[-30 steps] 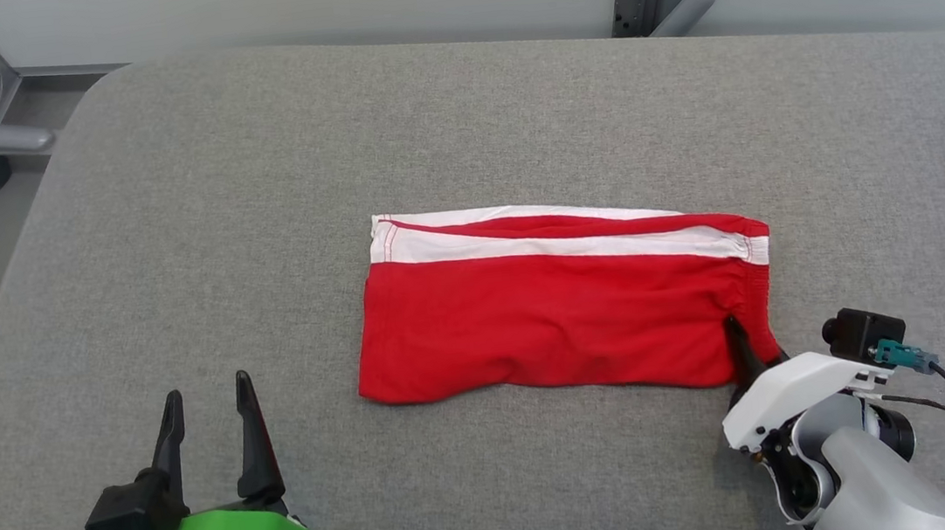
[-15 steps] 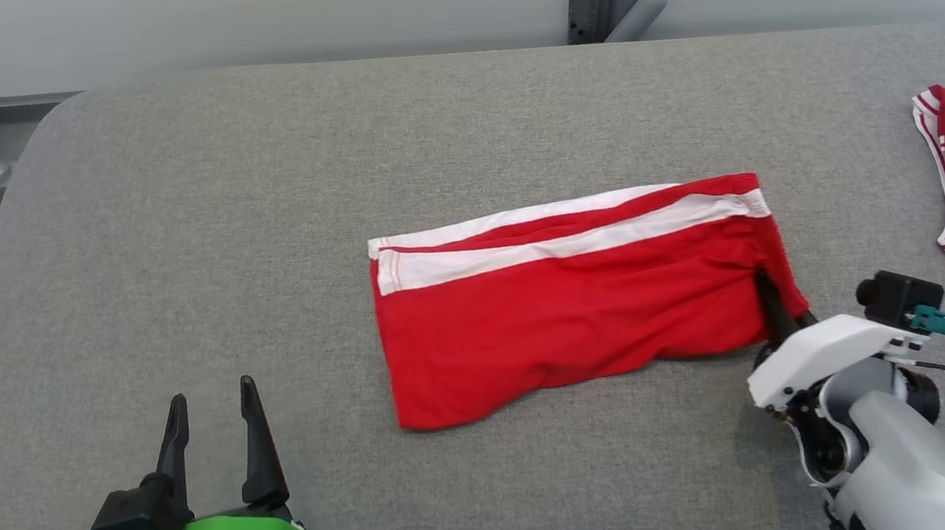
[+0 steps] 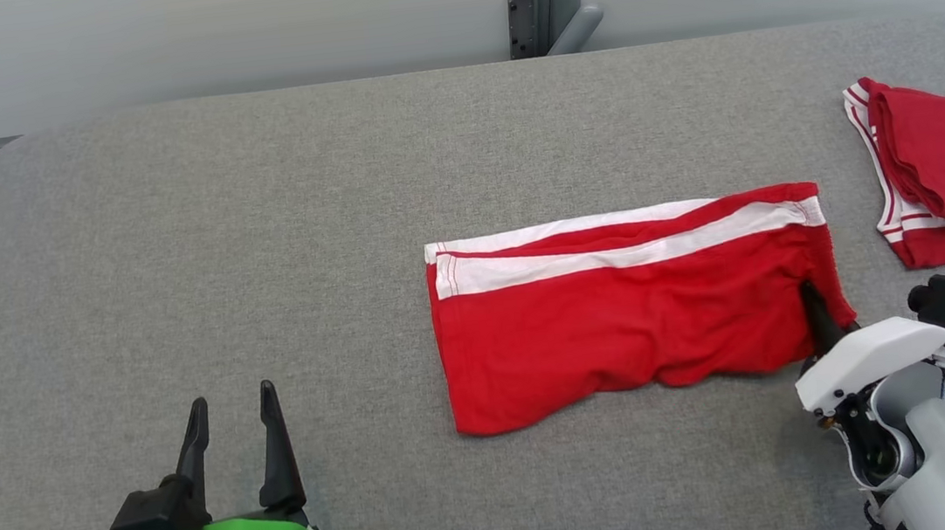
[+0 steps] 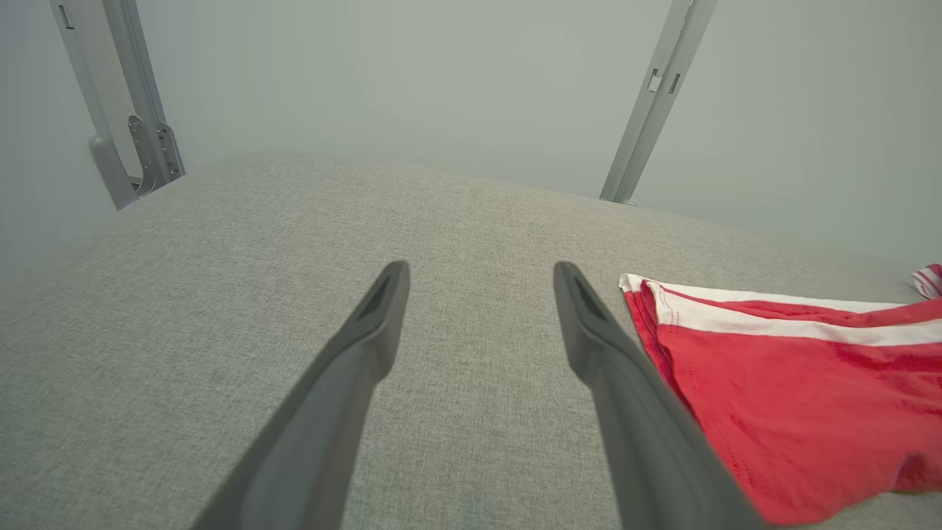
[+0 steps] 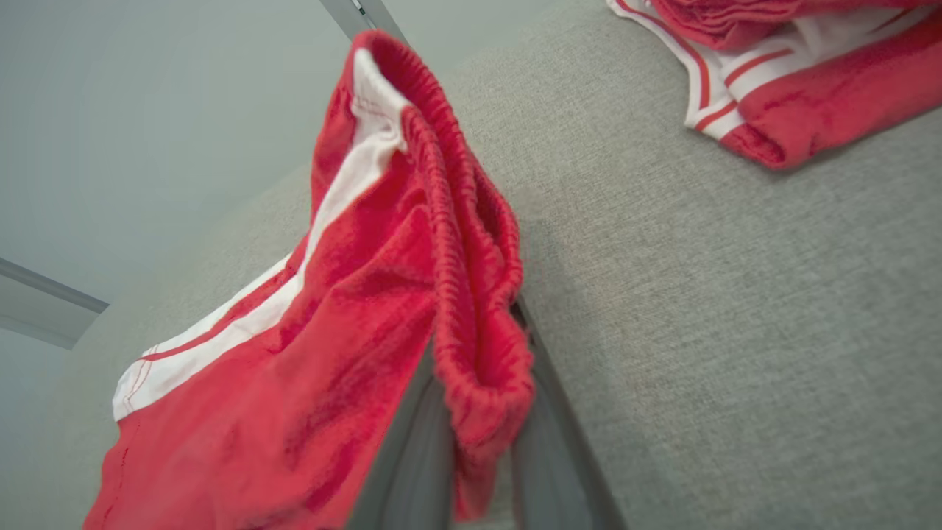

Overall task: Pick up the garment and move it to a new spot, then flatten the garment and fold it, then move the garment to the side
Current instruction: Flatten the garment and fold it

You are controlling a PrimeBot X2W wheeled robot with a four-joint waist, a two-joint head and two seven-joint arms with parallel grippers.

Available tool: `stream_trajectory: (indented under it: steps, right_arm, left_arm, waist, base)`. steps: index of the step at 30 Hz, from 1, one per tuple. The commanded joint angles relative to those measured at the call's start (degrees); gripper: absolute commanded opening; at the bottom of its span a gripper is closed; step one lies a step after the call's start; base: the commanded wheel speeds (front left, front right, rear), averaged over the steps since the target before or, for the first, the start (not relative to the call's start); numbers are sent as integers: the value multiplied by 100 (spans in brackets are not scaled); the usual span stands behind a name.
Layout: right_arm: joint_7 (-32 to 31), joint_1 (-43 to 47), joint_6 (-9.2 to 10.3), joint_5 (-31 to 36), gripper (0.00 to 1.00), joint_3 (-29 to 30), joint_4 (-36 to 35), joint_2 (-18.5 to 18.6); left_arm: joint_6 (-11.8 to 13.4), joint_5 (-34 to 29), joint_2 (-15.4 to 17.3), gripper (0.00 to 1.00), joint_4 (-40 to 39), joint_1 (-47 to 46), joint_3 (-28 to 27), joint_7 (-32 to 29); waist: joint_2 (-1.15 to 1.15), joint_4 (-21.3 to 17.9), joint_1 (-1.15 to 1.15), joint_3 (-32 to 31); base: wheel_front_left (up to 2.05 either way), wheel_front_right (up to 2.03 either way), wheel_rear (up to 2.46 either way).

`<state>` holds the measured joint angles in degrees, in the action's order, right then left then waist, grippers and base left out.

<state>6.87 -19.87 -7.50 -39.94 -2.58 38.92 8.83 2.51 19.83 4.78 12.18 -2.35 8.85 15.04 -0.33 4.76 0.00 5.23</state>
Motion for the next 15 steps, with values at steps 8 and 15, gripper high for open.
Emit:
stream_trajectory:
  steps: [8, 15]
  right_arm:
    - [-366, 212, 3, -118, 0, -192, -907, -248]
    - [-638, 84, 2, 149, 0, -516, -1510, -487]
  left_arm:
    - [-66, -38, 5, 100, 52, 47, 30, 13]
    - [-71, 5, 6, 100, 23, 75, 49, 13]
  waist:
    - [33, 101, 0, -70]
    - [33, 345, 0, -78]
  base:
    - [0, 0, 0]
    - [0, 0, 0]
